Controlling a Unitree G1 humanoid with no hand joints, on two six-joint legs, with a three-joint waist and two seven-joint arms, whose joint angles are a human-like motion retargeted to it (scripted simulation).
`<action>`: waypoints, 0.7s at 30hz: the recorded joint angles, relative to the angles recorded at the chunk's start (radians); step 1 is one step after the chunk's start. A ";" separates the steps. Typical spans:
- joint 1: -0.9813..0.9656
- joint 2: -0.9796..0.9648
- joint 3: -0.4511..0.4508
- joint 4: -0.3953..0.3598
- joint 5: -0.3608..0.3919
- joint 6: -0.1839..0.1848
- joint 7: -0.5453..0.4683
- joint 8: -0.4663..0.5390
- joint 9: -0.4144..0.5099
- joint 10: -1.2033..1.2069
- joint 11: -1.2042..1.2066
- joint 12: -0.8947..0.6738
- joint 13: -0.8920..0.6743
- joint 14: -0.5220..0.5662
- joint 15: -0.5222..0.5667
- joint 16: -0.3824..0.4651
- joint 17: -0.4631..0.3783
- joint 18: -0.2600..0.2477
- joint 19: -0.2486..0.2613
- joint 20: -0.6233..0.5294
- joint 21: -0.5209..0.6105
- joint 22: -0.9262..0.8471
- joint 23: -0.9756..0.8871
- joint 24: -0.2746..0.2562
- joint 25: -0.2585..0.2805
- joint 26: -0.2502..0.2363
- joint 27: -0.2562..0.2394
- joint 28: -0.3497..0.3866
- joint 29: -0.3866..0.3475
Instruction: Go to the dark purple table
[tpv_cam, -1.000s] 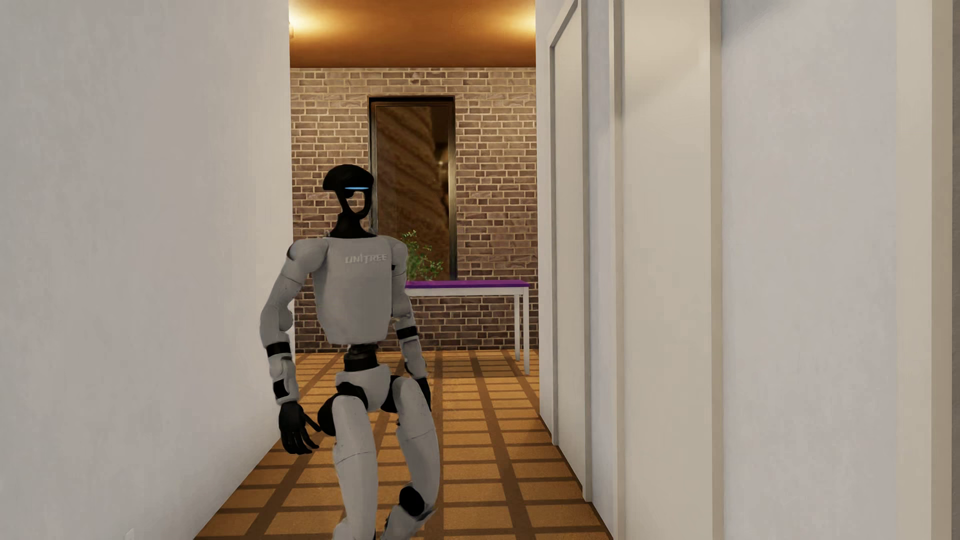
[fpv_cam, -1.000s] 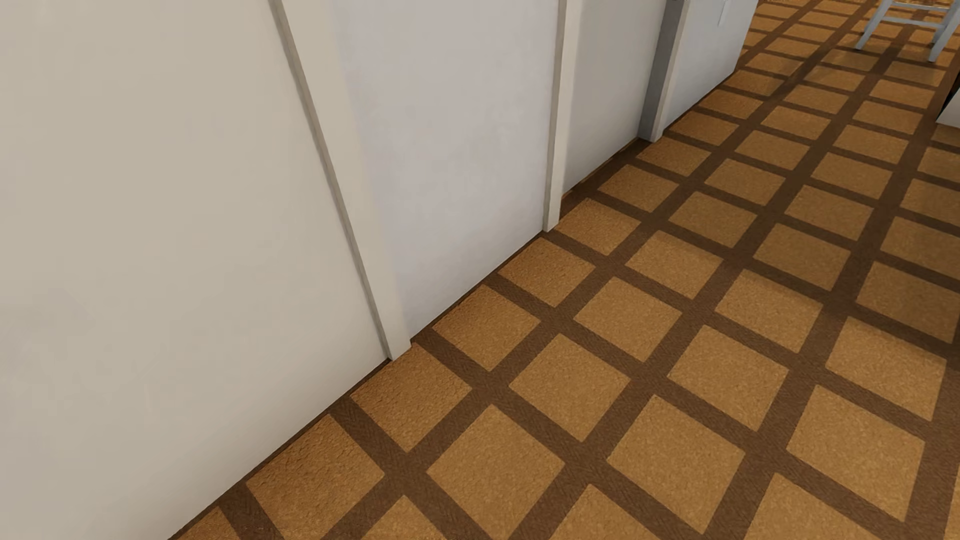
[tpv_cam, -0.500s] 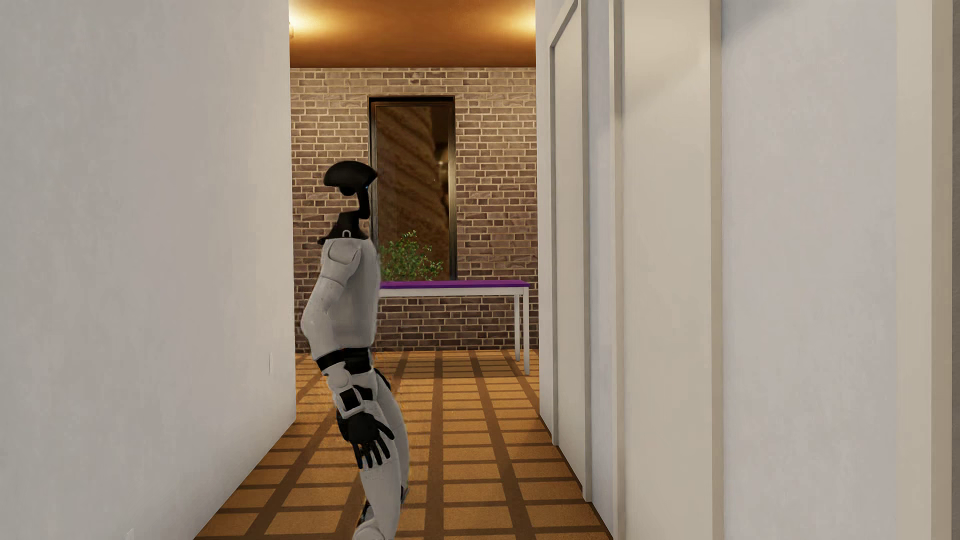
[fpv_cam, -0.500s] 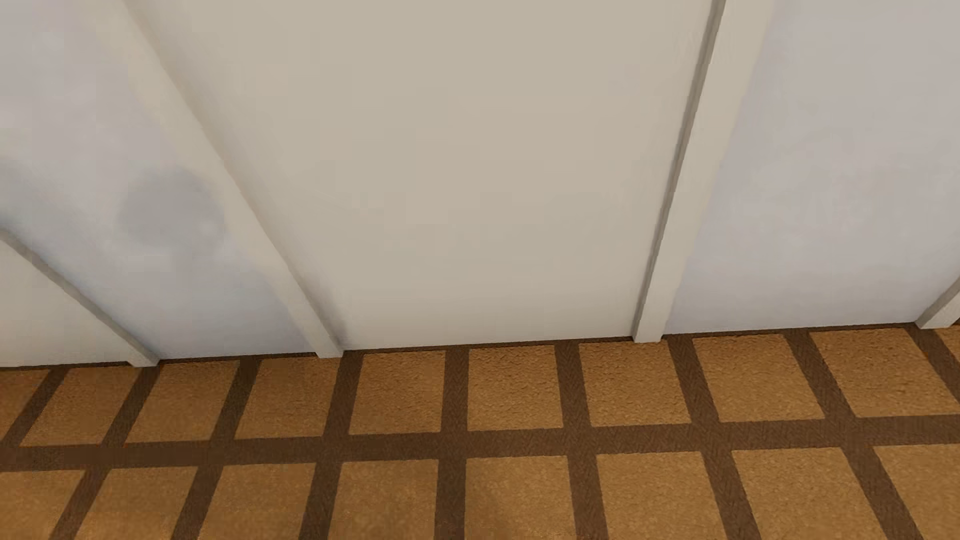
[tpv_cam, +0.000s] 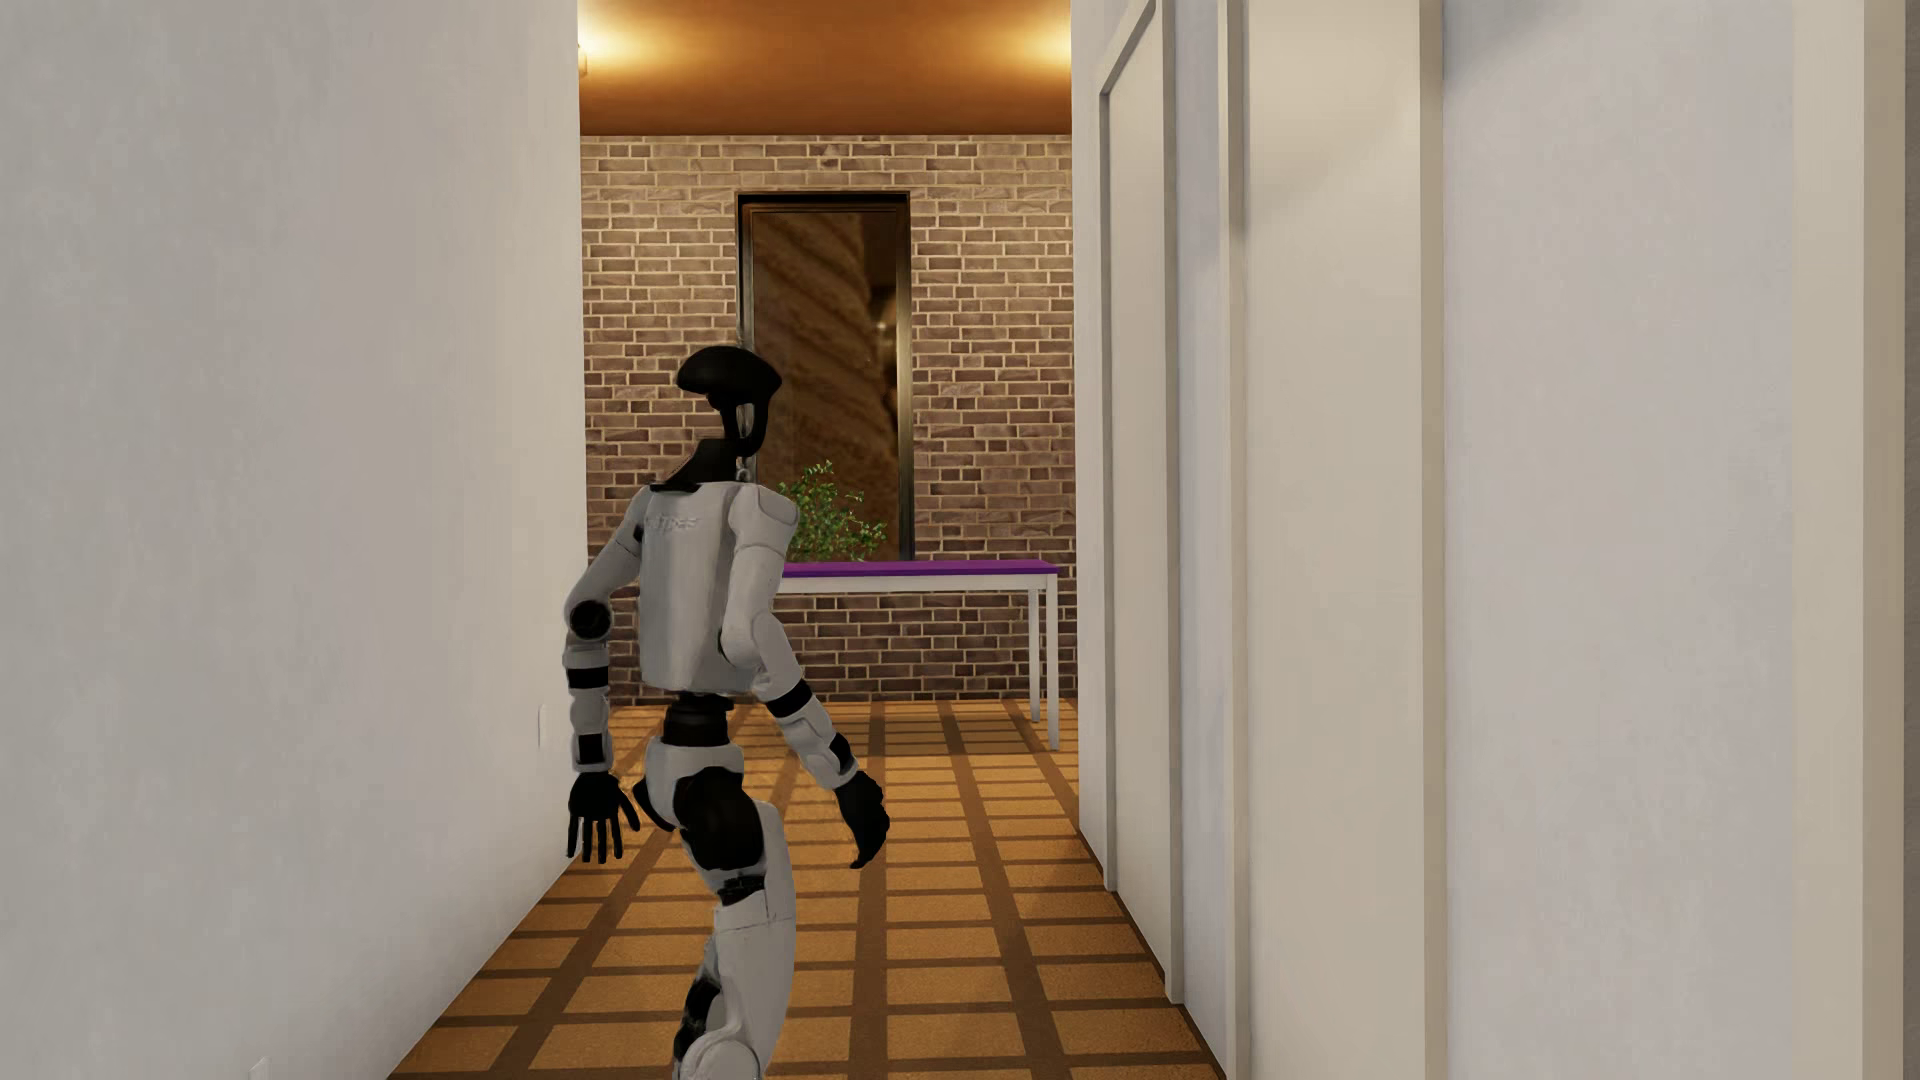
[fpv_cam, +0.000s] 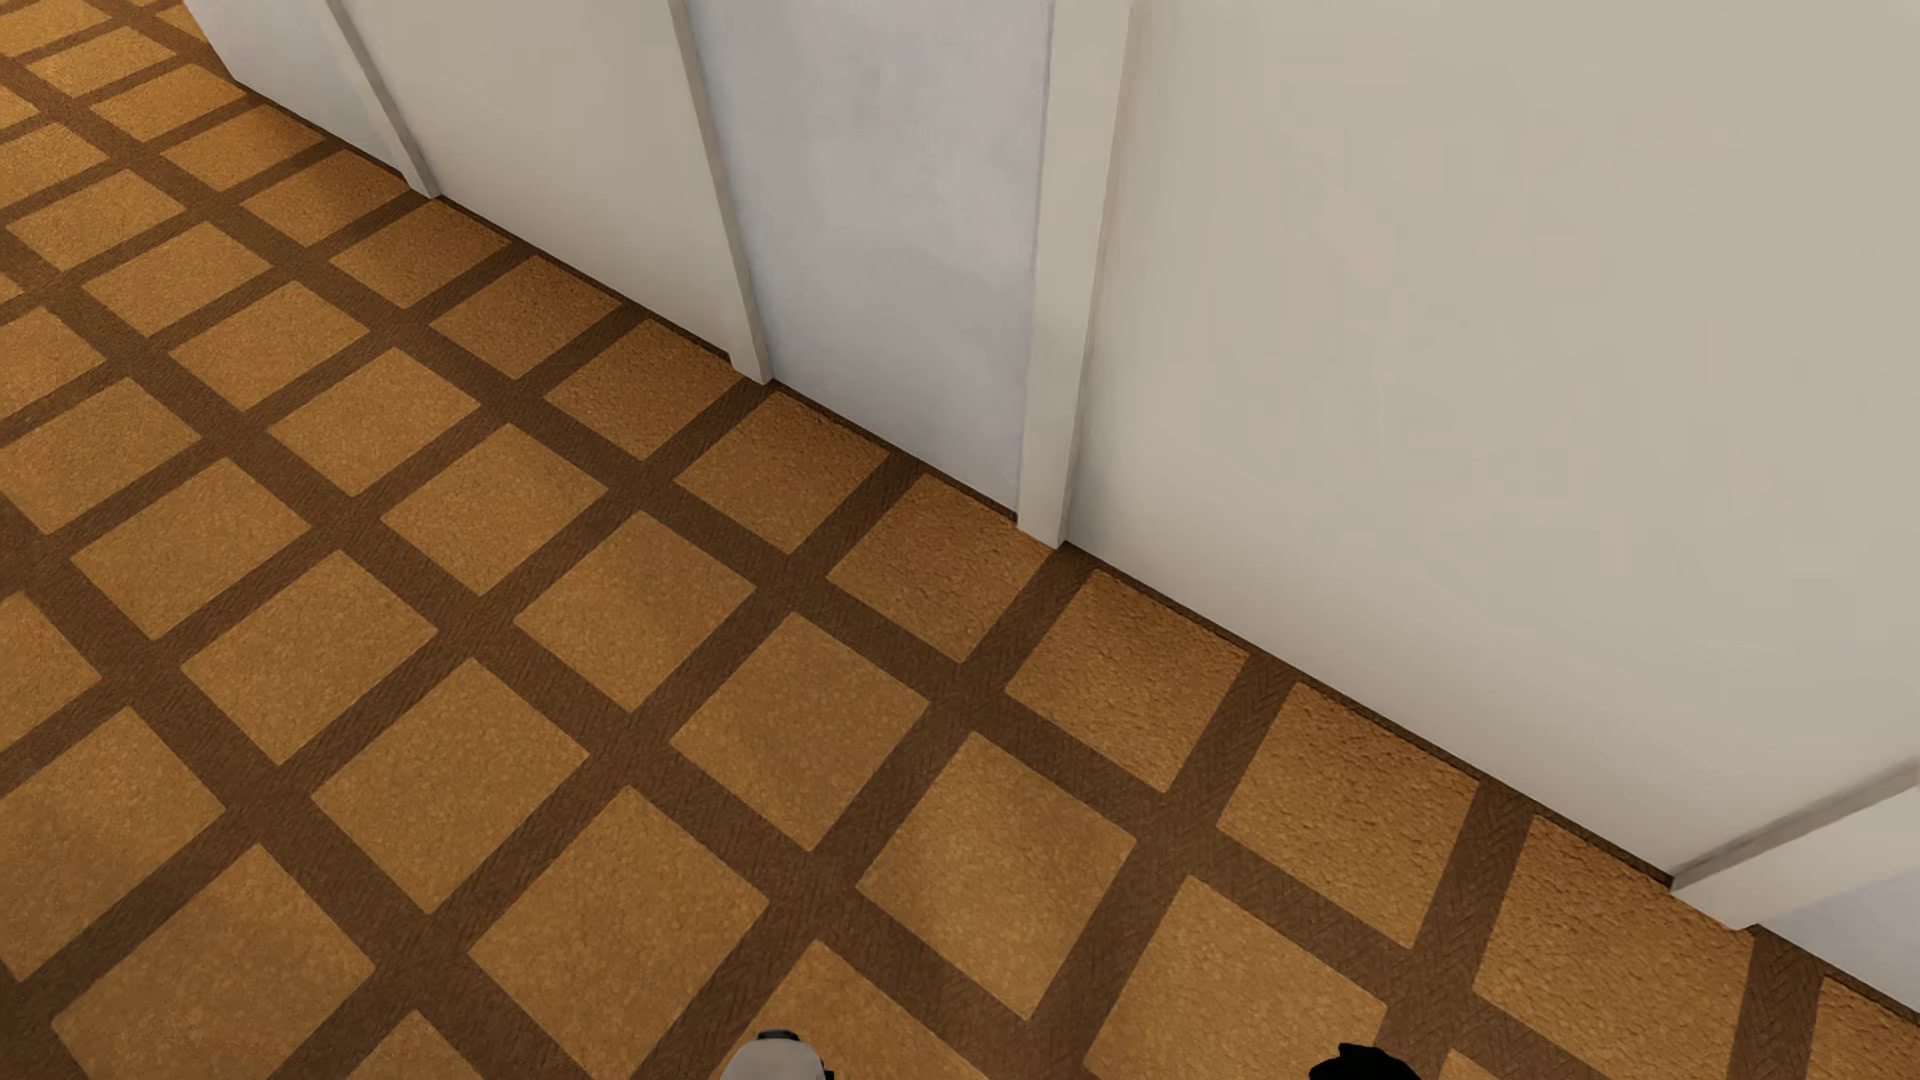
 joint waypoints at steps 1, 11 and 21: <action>-0.013 0.035 0.025 -0.007 0.002 0.000 0.000 0.000 -0.005 0.020 -0.005 0.006 0.016 0.029 0.016 -0.003 0.003 0.000 0.000 0.018 -0.002 0.006 0.016 0.000 0.000 0.000 0.000 0.000 0.000; 0.432 -0.478 -0.251 -0.346 0.146 -0.015 0.000 0.000 0.017 -0.263 0.484 -0.220 0.167 -0.536 0.030 0.074 0.041 0.000 0.000 0.156 0.110 -0.149 0.351 0.000 0.000 0.000 0.000 0.000 0.000; 0.876 -0.853 -0.576 -0.149 0.165 0.086 0.000 0.000 -0.010 -0.171 0.221 -0.361 0.150 -0.319 0.077 0.094 -0.018 0.000 0.000 0.000 0.189 -0.208 0.552 0.000 0.000 0.000 0.000 0.000 0.000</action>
